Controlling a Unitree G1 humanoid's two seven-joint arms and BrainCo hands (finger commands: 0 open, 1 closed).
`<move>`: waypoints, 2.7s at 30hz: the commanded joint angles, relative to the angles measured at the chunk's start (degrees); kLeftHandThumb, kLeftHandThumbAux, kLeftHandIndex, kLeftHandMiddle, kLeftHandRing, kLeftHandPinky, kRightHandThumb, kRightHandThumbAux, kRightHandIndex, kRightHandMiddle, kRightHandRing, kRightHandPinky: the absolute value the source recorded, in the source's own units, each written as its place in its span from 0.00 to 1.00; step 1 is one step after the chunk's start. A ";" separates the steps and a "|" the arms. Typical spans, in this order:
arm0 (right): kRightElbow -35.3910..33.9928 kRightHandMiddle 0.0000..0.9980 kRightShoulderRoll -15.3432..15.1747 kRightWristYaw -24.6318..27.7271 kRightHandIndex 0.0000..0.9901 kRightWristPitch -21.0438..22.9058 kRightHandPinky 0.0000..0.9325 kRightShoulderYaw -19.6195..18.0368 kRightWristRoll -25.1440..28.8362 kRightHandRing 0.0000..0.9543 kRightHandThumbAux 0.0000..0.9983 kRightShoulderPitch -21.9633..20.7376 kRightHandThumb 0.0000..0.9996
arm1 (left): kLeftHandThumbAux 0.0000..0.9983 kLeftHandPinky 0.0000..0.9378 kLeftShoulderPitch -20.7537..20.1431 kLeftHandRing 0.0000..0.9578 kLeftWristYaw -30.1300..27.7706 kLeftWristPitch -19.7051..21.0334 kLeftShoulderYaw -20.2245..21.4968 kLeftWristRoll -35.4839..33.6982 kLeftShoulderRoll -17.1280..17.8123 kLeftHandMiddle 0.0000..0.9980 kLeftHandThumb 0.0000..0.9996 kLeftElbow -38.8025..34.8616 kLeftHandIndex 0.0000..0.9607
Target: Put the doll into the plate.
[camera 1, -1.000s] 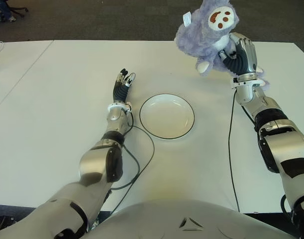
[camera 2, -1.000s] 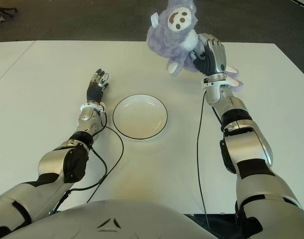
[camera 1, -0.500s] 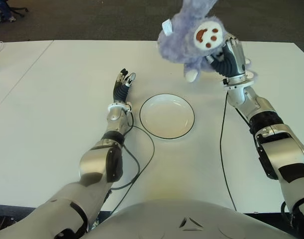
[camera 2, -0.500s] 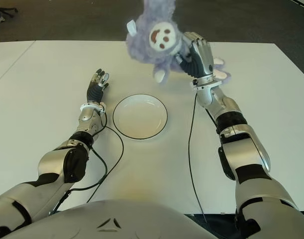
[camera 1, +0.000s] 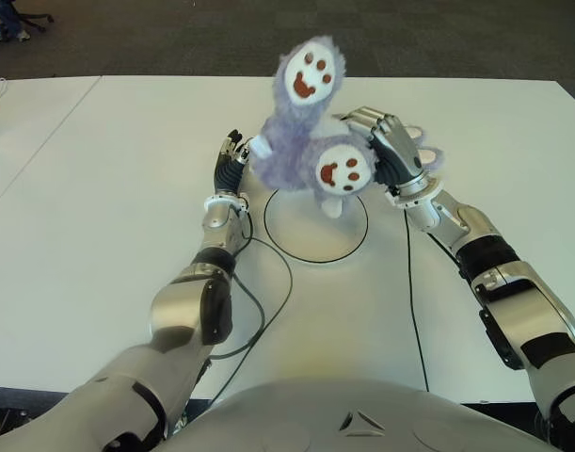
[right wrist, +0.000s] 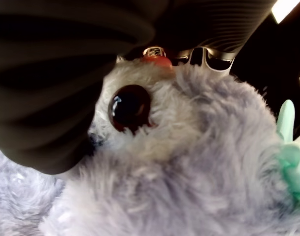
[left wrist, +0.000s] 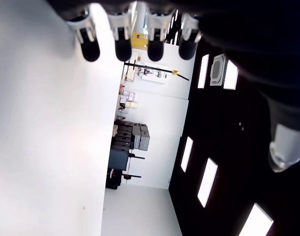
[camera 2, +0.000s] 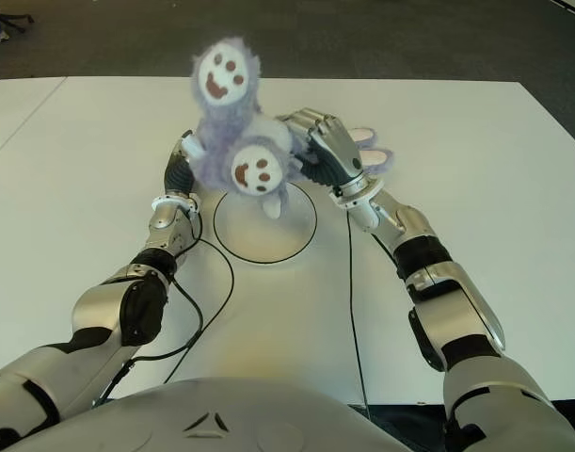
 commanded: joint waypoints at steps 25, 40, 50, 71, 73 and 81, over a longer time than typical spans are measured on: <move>-12.22 0.90 0.16 27.22 0.44 4.47 0.94 0.94 3.58 0.92 0.72 13.61 0.70 | 0.54 0.03 10.25 0.03 2.38 8.02 -0.49 0.77 -2.00 0.03 0.00 6.72 0.01; -11.89 0.89 0.87 28.78 0.44 6.37 0.93 0.99 3.96 0.91 0.71 14.52 0.70 | 0.54 0.04 10.36 0.02 2.47 8.01 -0.09 0.60 -2.03 0.03 0.00 6.62 0.01; -14.48 0.77 -0.16 35.78 0.43 6.30 0.85 0.04 10.38 0.83 0.71 13.25 0.70 | 0.53 0.02 10.66 0.02 1.33 6.64 0.05 0.51 -2.31 0.02 0.00 6.60 0.01; -13.77 0.00 -0.19 37.24 0.00 3.42 0.00 -2.74 12.05 0.00 0.43 13.98 0.17 | 0.53 0.04 10.51 0.03 2.30 7.68 -1.14 1.26 -1.64 0.03 0.00 6.73 0.00; -13.36 0.00 -0.20 35.99 0.00 2.68 0.00 -2.81 11.00 0.00 0.40 13.66 0.16 | 0.53 0.05 10.53 0.04 2.45 7.58 -1.18 1.32 -1.66 0.04 0.00 6.73 0.01; -12.56 0.00 0.01 33.86 0.00 1.69 0.00 -3.85 10.93 0.00 0.37 11.98 0.14 | 0.53 0.03 10.41 0.04 3.00 7.54 -1.60 1.65 -1.89 0.05 0.00 6.70 0.02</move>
